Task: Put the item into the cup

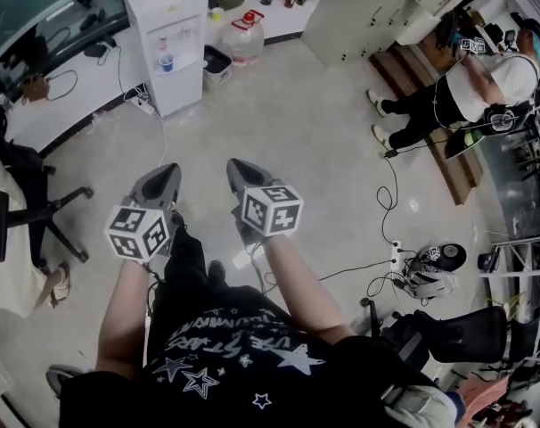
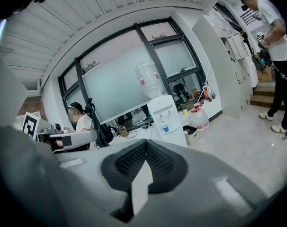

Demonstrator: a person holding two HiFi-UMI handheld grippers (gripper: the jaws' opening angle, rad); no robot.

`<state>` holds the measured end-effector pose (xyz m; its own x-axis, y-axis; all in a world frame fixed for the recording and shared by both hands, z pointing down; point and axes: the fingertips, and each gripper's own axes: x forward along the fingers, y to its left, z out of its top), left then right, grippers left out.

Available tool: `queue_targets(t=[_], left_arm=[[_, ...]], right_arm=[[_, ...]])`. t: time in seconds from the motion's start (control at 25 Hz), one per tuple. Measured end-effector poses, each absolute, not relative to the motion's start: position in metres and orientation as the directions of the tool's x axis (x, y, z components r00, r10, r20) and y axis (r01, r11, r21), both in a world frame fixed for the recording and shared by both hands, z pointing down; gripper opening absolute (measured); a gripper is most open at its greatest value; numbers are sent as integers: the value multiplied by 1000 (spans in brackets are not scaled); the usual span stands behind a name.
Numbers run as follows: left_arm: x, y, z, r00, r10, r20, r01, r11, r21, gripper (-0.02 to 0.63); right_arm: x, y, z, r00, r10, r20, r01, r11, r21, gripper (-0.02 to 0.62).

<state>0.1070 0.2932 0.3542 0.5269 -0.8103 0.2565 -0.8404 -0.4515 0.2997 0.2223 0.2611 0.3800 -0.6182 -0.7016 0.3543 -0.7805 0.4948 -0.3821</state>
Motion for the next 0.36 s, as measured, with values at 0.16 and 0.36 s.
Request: queue_targets(t=[0.16,0.36], left_arm=[[109,300,349,523,-817,244,-841,-448,302,6],[113,306,347,517,-820,248,-846,-445,294,6]], right_arm=[[224,269,378,-624,-696,356,-777,506,-374,0],[230,272,372,-626,-697,351,-776,511,-370,0]])
